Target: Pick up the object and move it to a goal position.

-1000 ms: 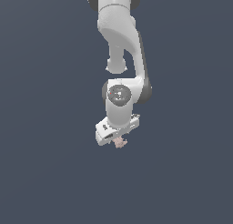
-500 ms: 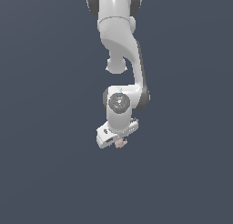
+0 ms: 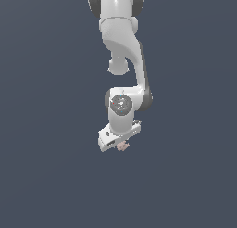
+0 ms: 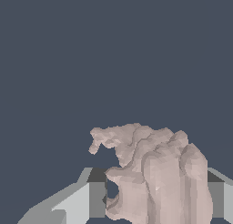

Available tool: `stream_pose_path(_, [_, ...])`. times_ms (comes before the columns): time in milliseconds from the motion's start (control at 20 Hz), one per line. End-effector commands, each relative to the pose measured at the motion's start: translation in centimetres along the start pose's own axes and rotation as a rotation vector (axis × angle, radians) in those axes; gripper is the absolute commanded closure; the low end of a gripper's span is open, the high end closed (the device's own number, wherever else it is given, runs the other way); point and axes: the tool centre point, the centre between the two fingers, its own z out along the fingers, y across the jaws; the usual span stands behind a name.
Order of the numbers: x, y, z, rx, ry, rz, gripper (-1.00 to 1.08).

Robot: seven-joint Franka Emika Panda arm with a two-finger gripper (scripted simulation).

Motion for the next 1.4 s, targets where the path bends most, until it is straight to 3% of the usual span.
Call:
stream_pose_path(0, [0.0, 0.0, 0.0, 0.0, 0.0, 0.0, 1.08])
stream_pose_path(650, [-2.4, -0.1, -2.0, 0.0, 0.0, 0.0, 1.08])
stream_pose_path(1350, [-10.7, -0.5, -9.1, -0.001, 0.0, 0.0, 1.08])
